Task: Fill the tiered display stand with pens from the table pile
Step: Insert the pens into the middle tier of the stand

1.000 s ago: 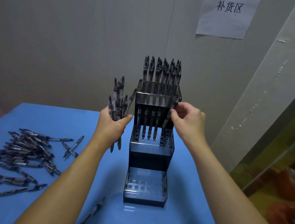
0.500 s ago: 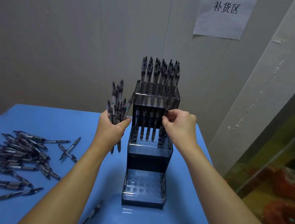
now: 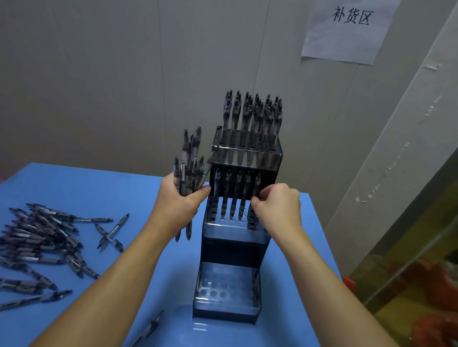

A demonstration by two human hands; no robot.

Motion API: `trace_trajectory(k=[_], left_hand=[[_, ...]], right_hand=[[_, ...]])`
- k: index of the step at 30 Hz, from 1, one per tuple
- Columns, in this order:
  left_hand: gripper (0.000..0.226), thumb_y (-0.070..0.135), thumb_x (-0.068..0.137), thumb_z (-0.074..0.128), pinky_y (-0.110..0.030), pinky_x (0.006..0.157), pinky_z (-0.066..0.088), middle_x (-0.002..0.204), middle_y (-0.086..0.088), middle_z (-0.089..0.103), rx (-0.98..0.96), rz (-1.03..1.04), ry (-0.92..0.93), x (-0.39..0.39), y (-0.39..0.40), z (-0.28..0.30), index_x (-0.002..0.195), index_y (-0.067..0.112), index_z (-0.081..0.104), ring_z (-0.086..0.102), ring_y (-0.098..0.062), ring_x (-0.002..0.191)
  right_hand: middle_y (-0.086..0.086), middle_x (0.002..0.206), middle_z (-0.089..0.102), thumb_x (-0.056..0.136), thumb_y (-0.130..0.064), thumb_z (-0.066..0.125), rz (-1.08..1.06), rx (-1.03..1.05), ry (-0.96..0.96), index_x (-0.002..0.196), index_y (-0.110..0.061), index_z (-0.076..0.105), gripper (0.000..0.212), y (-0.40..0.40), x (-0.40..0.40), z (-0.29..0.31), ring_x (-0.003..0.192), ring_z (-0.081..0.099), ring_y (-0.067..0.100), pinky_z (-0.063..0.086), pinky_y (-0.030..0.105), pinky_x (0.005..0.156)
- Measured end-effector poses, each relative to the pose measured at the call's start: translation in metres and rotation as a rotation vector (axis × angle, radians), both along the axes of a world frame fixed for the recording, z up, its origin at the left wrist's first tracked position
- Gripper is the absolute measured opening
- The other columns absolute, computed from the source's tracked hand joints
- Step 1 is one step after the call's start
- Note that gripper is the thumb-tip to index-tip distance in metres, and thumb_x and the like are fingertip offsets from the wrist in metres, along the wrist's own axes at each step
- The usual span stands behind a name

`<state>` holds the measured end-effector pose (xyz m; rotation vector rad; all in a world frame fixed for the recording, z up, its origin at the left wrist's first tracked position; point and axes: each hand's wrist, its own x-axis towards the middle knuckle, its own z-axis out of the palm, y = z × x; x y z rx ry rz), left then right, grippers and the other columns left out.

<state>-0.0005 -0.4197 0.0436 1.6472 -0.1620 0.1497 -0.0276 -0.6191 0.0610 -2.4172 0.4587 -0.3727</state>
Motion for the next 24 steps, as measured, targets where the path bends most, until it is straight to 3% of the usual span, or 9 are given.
trace_trajectory(k=[2,4,7,8,12,16,20,24], left_hand=[[0.016,0.015,0.093,0.074,-0.036,0.063,0.046,0.053,0.009,0.054,0.012,-0.025,-0.001,-0.002,-0.001,0.001,0.086,0.017,0.060,0.050,-0.017,0.054],[0.016,0.015,0.092,0.075,-0.036,0.065,0.045,0.052,0.013,0.056,0.032,-0.055,-0.011,-0.004,-0.002,0.003,0.084,0.017,0.060,0.052,-0.015,0.056],[0.018,0.010,0.092,0.074,-0.029,0.059,0.044,0.052,0.015,0.058,0.040,-0.117,-0.041,-0.010,-0.007,0.007,0.083,0.018,0.060,0.054,-0.005,0.051],[0.018,0.009,0.092,0.074,-0.028,0.057,0.044,0.052,0.014,0.059,0.038,-0.137,-0.047,-0.012,-0.010,0.009,0.084,0.018,0.060,0.054,-0.004,0.049],[0.017,0.006,0.091,0.075,-0.031,0.055,0.046,0.055,0.010,0.060,0.038,-0.192,-0.051,-0.018,-0.015,0.013,0.086,0.017,0.063,0.055,-0.009,0.050],[0.014,0.005,0.091,0.074,-0.034,0.047,0.045,0.053,0.001,0.055,0.027,-0.230,-0.025,-0.019,-0.015,0.012,0.087,0.008,0.061,0.049,-0.017,0.047],[0.016,0.007,0.091,0.075,-0.029,0.046,0.045,0.053,-0.002,0.053,0.028,-0.246,-0.019,-0.021,-0.014,0.013,0.091,0.002,0.059,0.049,-0.016,0.046],[0.017,0.012,0.091,0.076,-0.029,0.048,0.047,0.055,0.000,0.056,0.056,-0.246,-0.025,-0.019,-0.015,0.016,0.093,0.007,0.060,0.053,-0.016,0.049]], right_hand=[[0.014,0.094,0.075,0.093,-0.021,0.071,-0.028,-0.004,-0.037,0.103,0.002,0.074,0.025,-0.001,-0.004,0.003,0.083,0.073,0.030,0.062,0.039,0.079],[0.004,0.094,0.075,0.092,-0.026,0.075,-0.001,0.017,-0.160,0.106,-0.009,0.076,0.022,0.002,-0.010,0.012,0.088,0.070,0.019,0.056,0.026,0.081],[-0.010,0.088,0.075,0.086,-0.028,0.082,0.178,0.181,-0.278,0.102,-0.022,0.079,0.018,0.011,-0.018,0.031,0.081,0.068,0.002,0.049,0.006,0.073],[-0.012,0.087,0.076,0.084,-0.027,0.084,0.246,0.275,-0.280,0.102,-0.024,0.079,0.019,0.013,-0.019,0.035,0.081,0.070,0.001,0.052,0.007,0.074],[-0.002,0.093,0.080,0.085,-0.014,0.082,0.423,0.576,-0.269,0.104,-0.018,0.080,0.019,0.017,-0.017,0.044,0.090,0.076,0.017,0.062,0.034,0.084],[0.007,0.092,0.079,0.085,-0.002,0.079,0.454,0.636,-0.265,0.101,-0.008,0.078,0.016,0.015,-0.019,0.046,0.085,0.075,0.020,0.061,0.032,0.079],[0.007,0.082,0.077,0.079,-0.002,0.084,0.409,0.693,-0.287,0.087,-0.010,0.077,0.013,0.013,-0.021,0.047,0.073,0.072,0.021,0.061,0.035,0.076],[0.010,0.078,0.077,0.080,0.002,0.082,0.388,0.787,-0.335,0.083,-0.008,0.075,0.013,0.013,-0.024,0.049,0.070,0.073,0.022,0.060,0.033,0.071]])
